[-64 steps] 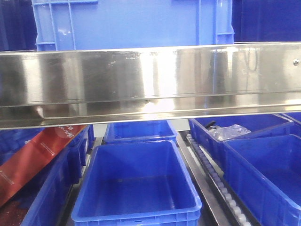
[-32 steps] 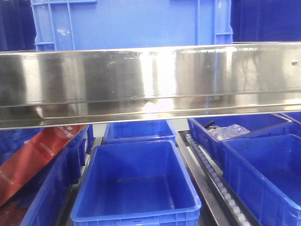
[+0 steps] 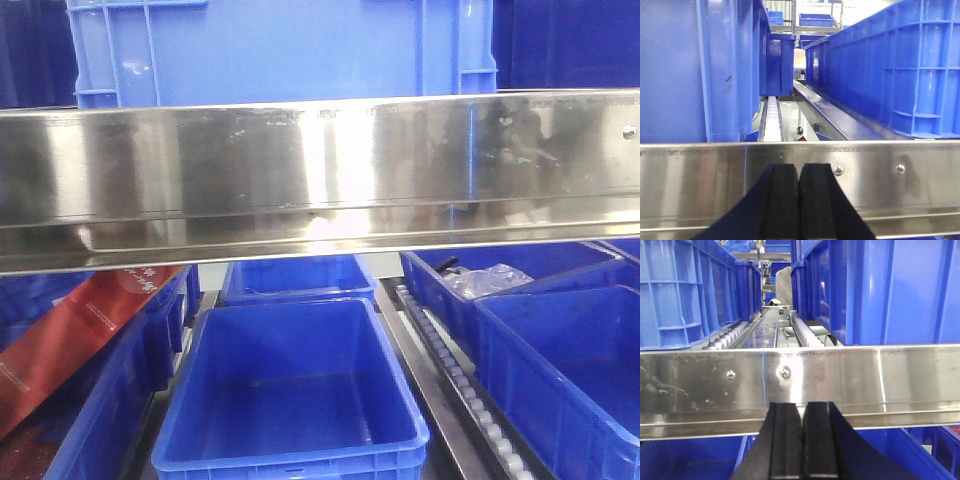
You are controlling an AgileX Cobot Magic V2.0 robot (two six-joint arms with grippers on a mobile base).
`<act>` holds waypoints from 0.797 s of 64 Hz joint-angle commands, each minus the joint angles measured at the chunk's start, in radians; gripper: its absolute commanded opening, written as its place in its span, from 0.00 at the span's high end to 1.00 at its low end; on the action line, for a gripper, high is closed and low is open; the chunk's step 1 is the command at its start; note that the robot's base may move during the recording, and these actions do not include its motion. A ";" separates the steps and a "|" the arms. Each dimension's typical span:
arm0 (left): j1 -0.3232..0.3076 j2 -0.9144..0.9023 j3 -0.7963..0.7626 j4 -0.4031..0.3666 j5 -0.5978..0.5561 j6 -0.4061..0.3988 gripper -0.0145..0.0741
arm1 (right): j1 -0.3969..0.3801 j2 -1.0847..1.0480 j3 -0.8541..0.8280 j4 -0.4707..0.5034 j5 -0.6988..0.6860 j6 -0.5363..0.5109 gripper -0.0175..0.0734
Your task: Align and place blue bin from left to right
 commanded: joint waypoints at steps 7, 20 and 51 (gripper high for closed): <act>0.003 -0.006 -0.002 -0.007 -0.017 0.000 0.96 | -0.007 -0.004 0.003 -0.002 0.010 -0.007 0.98; 0.003 -0.006 -0.002 -0.007 -0.017 0.000 0.96 | -0.007 -0.004 0.003 -0.002 0.016 -0.007 0.98; 0.003 -0.006 -0.002 -0.007 -0.017 0.000 0.96 | -0.007 -0.004 0.003 -0.002 0.016 -0.007 0.98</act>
